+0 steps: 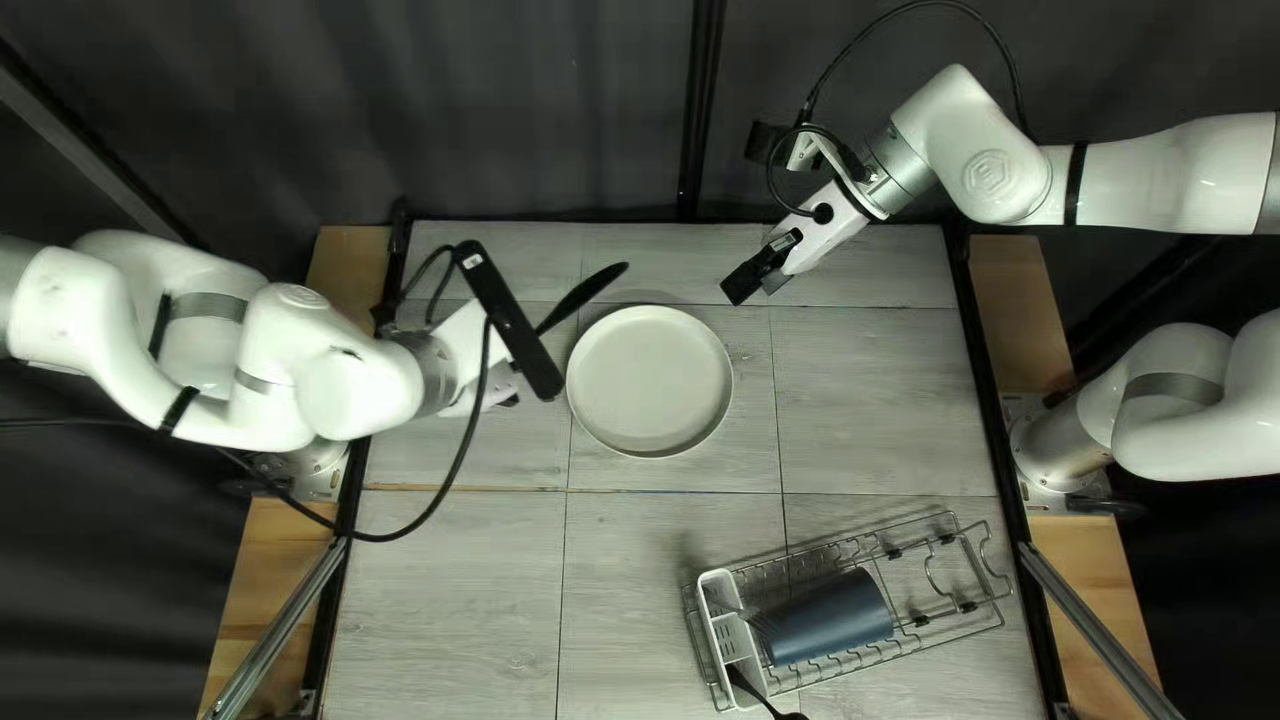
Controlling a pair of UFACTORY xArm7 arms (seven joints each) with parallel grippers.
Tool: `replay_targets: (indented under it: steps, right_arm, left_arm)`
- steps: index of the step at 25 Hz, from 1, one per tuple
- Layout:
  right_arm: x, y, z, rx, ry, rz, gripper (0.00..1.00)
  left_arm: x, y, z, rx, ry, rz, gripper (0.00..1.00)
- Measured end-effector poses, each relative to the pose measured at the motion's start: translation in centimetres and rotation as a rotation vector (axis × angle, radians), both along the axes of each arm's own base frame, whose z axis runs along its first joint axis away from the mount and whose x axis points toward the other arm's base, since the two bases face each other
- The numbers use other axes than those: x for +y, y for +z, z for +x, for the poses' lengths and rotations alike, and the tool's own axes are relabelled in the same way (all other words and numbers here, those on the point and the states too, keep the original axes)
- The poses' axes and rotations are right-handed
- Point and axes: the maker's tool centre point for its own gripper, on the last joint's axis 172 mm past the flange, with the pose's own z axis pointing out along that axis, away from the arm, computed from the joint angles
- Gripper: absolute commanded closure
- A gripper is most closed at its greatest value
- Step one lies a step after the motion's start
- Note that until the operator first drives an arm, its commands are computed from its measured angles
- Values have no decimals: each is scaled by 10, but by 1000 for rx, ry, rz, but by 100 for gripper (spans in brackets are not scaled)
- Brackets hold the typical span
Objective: Pick up and place plate onto table. Place down one fork to the left of the plate. Place spoon and knife to the right of the plate. Place cup above the knife and spoon
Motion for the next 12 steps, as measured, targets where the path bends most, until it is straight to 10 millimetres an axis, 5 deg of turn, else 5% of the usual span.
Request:
replay_targets:
  steps: [9,12]
  right_arm:
    - [-1,1,-1,2,3,-2,0]
    - [-7,6,-18,38,30,-10,0]
  left_arm:
    - [0,0,0,0,0,0,100]
    - [0,0,0,0,0,0,100]
